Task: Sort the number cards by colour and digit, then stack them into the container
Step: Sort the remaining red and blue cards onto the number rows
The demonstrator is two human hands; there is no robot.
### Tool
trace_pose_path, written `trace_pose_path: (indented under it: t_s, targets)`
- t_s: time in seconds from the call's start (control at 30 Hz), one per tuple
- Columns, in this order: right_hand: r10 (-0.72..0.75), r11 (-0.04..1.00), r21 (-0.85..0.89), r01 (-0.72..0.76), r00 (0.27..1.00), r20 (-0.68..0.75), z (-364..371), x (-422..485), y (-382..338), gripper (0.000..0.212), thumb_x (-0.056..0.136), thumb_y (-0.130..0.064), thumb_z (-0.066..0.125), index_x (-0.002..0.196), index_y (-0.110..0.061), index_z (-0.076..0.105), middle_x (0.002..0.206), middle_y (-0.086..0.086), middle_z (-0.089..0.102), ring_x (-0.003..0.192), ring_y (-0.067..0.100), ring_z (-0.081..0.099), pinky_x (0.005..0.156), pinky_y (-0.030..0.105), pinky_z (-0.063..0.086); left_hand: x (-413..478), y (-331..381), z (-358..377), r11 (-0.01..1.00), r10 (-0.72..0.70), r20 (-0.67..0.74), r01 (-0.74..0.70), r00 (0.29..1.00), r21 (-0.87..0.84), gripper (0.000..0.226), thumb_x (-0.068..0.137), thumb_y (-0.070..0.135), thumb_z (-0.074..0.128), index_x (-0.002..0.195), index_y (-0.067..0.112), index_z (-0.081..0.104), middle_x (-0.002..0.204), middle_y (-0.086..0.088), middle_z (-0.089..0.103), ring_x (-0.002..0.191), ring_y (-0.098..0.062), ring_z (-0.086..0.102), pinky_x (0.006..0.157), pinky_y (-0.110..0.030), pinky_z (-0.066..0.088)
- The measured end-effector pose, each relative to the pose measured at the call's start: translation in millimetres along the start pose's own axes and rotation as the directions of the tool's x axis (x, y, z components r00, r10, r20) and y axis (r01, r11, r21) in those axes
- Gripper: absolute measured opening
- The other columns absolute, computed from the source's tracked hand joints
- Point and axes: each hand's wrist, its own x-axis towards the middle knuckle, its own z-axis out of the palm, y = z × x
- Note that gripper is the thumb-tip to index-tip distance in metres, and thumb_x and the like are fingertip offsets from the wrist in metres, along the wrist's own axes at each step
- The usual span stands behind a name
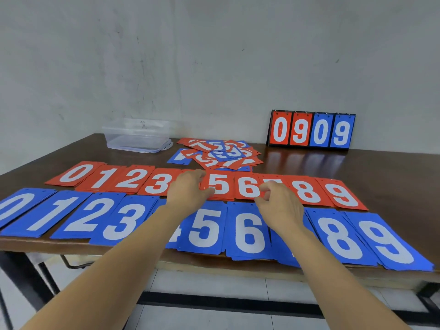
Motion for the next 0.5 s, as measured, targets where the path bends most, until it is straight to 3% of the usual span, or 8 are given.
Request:
trace_pose_path:
  t_s: [0.1, 0.3, 0.5]
  targets:
    - [0.011, 1.0, -0.005, -0.011, 1.0, -0.018, 6.5, 32.6, -6.6, 0.033, 0.093, -0.031, 0.06, 0.126, -0.024, 0.056, 0.121, -0.003, 0.062, 0.104, 0.016, 0.06, 0.075, 0.03, 0.051, 26.3, -1.6, -0.3, 1.0, 0.007, 0.022, -0.007, 1.0, 0.013, 0.059, 0.087, 0.043, 0.067, 0.139, 0.021, 0.048, 0.135, 0.0, 0.057, 0.118, -0.018, 0.056, 0.094, -0.035, 0.052]
    - [0.058, 0.998, -0.038, -0.057, 0.998, 0.013, 29.5, 102.4, -13.8, 0.026, 0.093, -0.033, 0.06, 0.117, -0.023, 0.057, 0.11, -0.003, 0.064, 0.092, 0.013, 0.06, 0.064, 0.025, 0.048, 91.4, -22.0, 1.8, 1.0, 0.002, 0.043, -0.002, 0.999, 0.004, 0.055, 0.088, 0.038, 0.067, 0.137, 0.018, 0.051, 0.131, 0.0, 0.059, 0.118, -0.017, 0.056, 0.097, -0.037, 0.05]
    - [0.151, 0.985, -0.084, -0.148, 0.988, 0.037, 60.6, 163.4, -12.8, 0.035, 0.093, -0.037, 0.061, 0.124, -0.02, 0.056, 0.115, 0.0, 0.064, 0.101, 0.018, 0.061, 0.071, 0.029, 0.051, 159.8, -50.1, 13.8, 1.0, -0.017, 0.072, 0.016, 0.997, 0.008, 0.052, 0.087, 0.038, 0.068, 0.132, 0.016, 0.055, 0.128, -0.002, 0.061, 0.115, -0.02, 0.057, 0.093, -0.035, 0.048]
